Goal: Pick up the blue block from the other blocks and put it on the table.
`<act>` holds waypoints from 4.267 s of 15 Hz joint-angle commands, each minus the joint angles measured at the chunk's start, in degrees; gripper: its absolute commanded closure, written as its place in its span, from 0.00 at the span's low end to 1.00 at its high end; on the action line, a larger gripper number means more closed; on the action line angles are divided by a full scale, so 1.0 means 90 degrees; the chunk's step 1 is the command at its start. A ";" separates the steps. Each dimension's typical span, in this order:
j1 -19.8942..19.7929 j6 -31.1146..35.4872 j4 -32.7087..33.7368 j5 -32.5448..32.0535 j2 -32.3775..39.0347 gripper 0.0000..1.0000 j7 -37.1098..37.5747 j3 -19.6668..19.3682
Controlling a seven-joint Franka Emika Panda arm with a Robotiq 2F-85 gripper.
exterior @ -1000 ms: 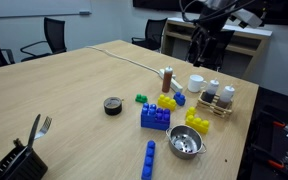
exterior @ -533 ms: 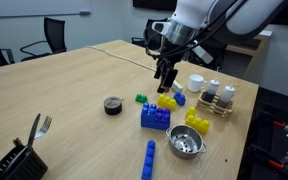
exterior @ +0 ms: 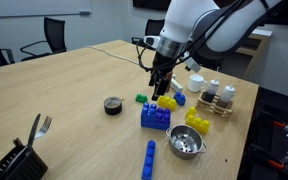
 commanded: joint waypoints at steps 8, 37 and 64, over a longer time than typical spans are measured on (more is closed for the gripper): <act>-0.0337 0.0073 0.0280 0.0017 0.0937 0.00 -0.0021 0.0366; -0.0339 0.0211 0.0666 -0.0425 0.1135 0.62 0.0237 0.0222; 0.0096 0.0343 -0.2926 0.2326 -0.2720 0.62 -0.1712 0.1054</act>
